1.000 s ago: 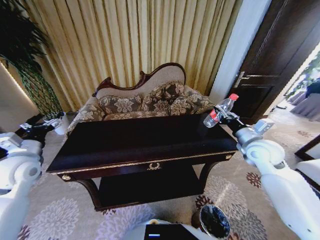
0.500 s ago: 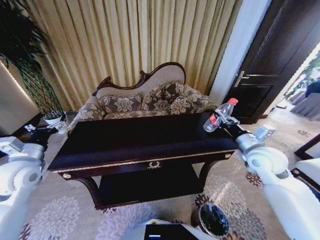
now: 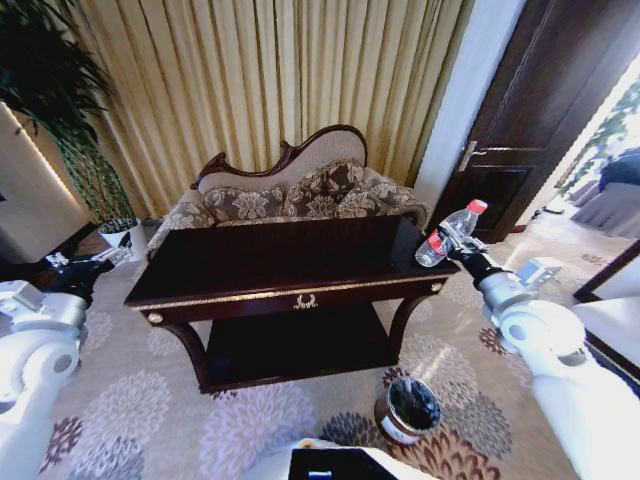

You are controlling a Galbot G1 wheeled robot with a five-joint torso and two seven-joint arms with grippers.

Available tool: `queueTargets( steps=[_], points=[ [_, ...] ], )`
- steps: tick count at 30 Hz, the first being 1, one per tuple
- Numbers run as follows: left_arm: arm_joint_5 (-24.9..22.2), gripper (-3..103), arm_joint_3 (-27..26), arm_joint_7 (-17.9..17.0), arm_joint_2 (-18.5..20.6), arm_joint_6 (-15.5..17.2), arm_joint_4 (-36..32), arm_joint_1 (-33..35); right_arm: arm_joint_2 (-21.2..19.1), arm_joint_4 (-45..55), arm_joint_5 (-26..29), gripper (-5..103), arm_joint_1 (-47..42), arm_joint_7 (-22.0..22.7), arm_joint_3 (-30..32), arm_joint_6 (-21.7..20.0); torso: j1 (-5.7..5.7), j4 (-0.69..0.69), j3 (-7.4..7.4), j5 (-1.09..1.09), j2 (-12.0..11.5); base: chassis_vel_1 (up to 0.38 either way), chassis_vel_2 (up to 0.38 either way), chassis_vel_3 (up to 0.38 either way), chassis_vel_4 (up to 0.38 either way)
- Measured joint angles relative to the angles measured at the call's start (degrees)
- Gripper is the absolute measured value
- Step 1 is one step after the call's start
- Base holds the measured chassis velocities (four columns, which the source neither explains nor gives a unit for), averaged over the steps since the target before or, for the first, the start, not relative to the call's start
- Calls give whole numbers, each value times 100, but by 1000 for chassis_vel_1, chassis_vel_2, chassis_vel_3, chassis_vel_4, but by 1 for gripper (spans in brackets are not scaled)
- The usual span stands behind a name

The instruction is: Move to the front of the table and place the trash on the table into the trash bin.

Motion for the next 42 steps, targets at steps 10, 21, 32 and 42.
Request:
queueTargets(
  steps=[10, 21, 32, 42],
  points=[
    [156, 100, 133, 11, -137, -63, -22, 22, 361, -354, -643, 25, -72, -1, -315, 180, 0, 1, 0, 0, 1, 80, -83, -78, 92],
    [244, 100, 259, 18, -229, -98, -27, -36, 904, -2538, -2504, 25, -154, -1, -833, 957, 5, -1, 2, 2, -4, 0, 0, 0, 0],
    [312, 100, 331, 16, -249, -118, 14, -49, 1473, -4559, -3158, 25, 44, 1, -1123, 1758, 3, 0, 2, -1, -3, 0, 0, 0, 0],
    [331, 100, 314, -13, -120, -130, 4, -37, 1922, -6298, -3544, 25, 605, -1, -1607, 2520, 3, 0, 1, 0, -2, 0, 0, 0, 0]
  ],
)
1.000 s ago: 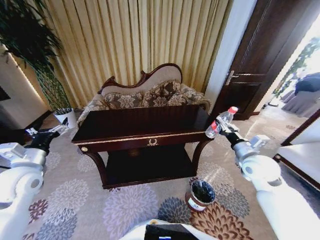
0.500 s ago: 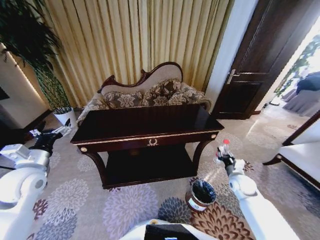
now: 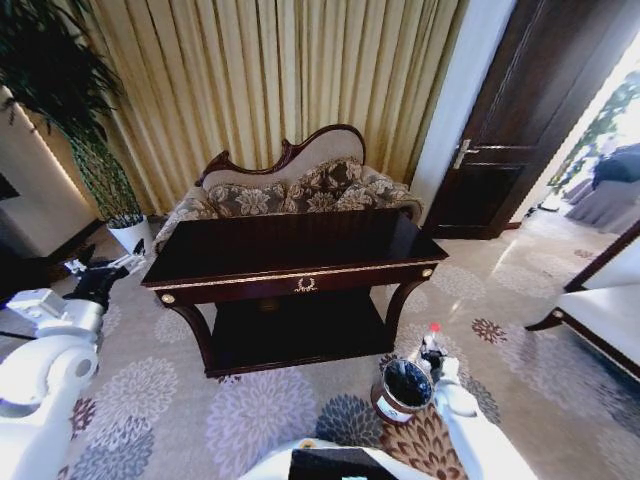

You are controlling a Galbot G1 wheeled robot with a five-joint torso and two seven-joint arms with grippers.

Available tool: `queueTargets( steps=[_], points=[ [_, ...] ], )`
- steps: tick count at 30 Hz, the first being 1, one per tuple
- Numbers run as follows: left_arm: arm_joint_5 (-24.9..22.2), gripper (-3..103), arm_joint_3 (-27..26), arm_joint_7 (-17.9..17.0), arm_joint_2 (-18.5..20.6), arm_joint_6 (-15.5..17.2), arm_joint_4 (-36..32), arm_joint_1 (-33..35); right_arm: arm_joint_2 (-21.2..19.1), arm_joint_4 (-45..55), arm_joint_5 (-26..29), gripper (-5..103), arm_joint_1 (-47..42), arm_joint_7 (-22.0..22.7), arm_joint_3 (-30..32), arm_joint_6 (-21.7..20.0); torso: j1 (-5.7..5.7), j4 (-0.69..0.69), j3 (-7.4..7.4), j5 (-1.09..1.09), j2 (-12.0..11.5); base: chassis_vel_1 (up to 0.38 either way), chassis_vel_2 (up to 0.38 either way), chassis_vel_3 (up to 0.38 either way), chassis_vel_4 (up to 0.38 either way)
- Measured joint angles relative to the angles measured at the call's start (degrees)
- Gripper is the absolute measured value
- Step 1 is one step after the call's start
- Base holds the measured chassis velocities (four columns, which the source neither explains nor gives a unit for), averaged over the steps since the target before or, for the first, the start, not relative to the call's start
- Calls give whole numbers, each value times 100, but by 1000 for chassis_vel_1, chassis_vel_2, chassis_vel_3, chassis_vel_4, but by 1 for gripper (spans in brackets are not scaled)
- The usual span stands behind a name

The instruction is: Move to the front of the table and place the trash on the table into the trash bin.

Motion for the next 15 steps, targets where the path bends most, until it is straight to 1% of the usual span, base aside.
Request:
queueTargets(
  steps=[2, 4, 10, 12, 13, 14, 15],
  points=[
    [-8, 100, -52, -12, 32, 0, -18, 22, 53, -575, -92, 25, 228, 1, -91, 197, 0, -1, 0, 0, 0, 0, 0, 0, 0],
    [-11, 100, -89, -17, 37, 0, -46, 74, 96, -815, -83, 25, 323, 1, -132, 250, 0, 1, 0, 0, 0, 0, 0, 0, 0],
    [-11, 100, -141, -20, 53, 0, -119, 177, 251, -1060, -30, 25, 403, 1, -176, 327, 0, 1, 0, -1, 0, 0, 0, 0, 0],
    [-12, 100, -142, -24, 64, 0, -134, 181, 275, -1075, -26, 23, 416, 1, -177, 329, 0, 1, 0, 0, 0, 0, 0, 0, 0],
    [-13, 100, -142, -26, 78, 0, -153, 182, 290, -1092, -20, 28, 438, 1, -177, 339, 0, 1, 0, 0, 0, 0, 0, 0, 0],
    [-13, 100, -142, -26, 78, 0, -153, 182, 290, -1092, -20, 28, 438, 1, -177, 339, 0, 1, 0, 0, 0, 0, 0, 0, 0],
    [-16, 100, -142, -27, 87, 1, -165, 181, 294, -1099, -13, 33, 455, 1, -177, 353, 0, 0, 0, 0, 0, 0, 0, 0, 0]
  ],
)
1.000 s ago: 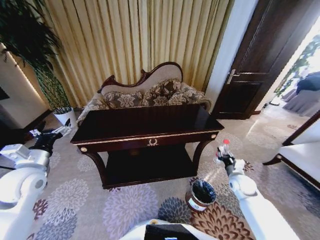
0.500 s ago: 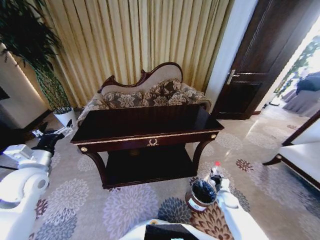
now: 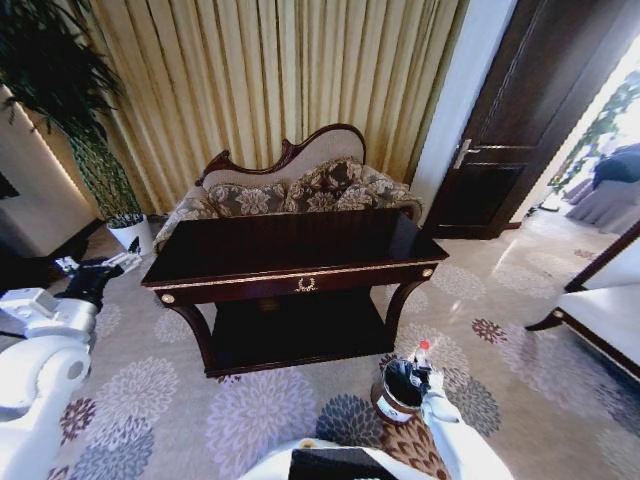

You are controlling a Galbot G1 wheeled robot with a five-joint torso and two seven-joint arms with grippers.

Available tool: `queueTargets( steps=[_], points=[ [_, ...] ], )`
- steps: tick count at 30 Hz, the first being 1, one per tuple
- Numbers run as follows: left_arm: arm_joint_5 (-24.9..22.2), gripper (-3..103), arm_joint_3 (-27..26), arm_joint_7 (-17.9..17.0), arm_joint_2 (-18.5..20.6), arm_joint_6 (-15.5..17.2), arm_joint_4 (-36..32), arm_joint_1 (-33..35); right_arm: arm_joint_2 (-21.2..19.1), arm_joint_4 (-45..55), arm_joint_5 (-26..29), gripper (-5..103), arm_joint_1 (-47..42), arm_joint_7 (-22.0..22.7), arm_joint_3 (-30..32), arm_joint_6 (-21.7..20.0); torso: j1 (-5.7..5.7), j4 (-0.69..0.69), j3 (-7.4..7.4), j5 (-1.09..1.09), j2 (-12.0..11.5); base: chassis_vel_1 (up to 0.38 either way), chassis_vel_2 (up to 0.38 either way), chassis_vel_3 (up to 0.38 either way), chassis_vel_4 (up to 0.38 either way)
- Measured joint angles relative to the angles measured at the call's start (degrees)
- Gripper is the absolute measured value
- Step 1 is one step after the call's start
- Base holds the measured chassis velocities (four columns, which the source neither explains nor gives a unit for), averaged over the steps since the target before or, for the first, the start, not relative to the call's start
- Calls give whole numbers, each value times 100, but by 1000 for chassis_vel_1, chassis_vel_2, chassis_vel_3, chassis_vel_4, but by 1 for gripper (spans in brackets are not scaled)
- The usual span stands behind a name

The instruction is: Move to the front of the table and place the trash on the table into the trash bin.

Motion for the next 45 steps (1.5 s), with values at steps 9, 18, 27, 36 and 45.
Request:
queueTargets(
  steps=[9, 18, 27, 36, 45],
  points=[
    [-12, 100, 72, 2, 23, 2, -20, -49, -54, 45, 32, 71, 109, 0, 22, 19, 0, 0, 0, 0, 0, 0, 0, 0, 0],
    [-17, 100, 251, -159, 40, -19, 62, -257, -139, 645, 243, 97, -72, 0, 137, -149, 0, -1, 0, 2, 0, 0, 0, 0, 0],
    [-155, 100, 277, -313, 33, 2, -110, -432, -830, 4942, 1610, 100, -806, 4, 888, -1753, 0, 1, 0, -6, 0, 0, 0, 0, 0],
    [-301, 100, -5, -328, -194, 22, -607, -214, -1717, 7935, 2836, 100, -892, 2, 1010, -2930, 0, 0, -1, -2, 1, 0, 0, 0, 0],
    [-421, 100, -328, -230, -261, 28, -768, 144, -2164, 8759, 3224, 100, -998, 0, 1071, -3368, 0, 0, 0, 0, 1, 0, 0, 0, 0]
  ],
)
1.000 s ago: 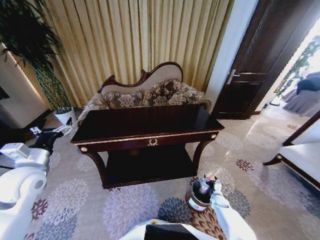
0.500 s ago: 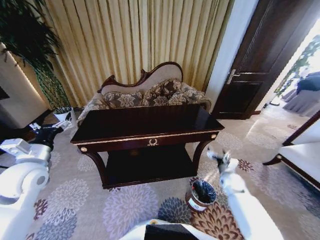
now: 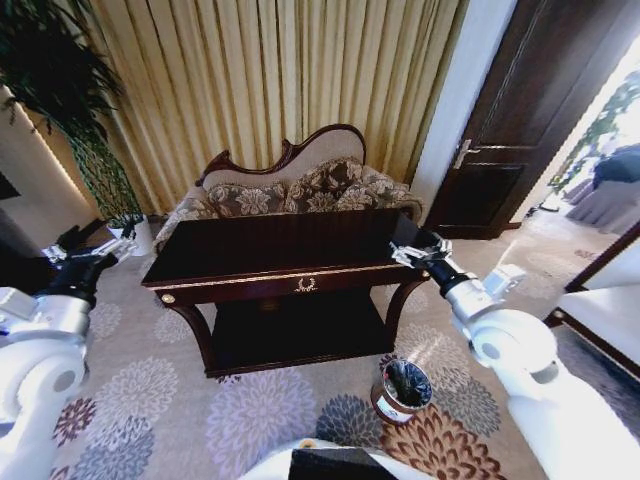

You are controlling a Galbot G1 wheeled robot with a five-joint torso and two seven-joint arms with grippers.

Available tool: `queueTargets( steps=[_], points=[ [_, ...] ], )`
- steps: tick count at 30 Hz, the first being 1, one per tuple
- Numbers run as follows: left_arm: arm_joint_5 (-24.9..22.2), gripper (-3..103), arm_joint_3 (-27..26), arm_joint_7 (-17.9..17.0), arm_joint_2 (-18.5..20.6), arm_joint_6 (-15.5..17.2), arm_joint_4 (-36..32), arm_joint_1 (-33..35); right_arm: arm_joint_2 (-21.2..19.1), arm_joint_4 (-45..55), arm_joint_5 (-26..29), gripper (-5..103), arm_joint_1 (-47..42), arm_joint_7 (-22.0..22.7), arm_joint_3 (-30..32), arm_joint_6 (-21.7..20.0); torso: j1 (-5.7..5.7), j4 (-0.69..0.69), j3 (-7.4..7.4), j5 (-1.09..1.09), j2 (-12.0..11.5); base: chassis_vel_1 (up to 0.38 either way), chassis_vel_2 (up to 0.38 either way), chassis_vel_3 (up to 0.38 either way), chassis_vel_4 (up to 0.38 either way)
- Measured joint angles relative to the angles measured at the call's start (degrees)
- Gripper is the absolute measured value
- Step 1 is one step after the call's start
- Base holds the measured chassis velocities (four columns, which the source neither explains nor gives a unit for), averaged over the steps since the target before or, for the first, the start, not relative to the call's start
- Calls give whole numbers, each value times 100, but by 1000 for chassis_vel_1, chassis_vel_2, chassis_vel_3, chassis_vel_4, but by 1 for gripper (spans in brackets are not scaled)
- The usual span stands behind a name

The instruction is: Move to the front of the table and place the trash on the table into the trash bin.

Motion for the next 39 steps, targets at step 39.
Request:
queueTargets(
  steps=[39],
  points=[
    [201, 100, 81, 308, -136, -199, -52, 267, 466, -38, -395, 100, -546, 0, 347, 218, -1, -1, 0, -1, 0, 215, -223, -218, 226]
  ],
)
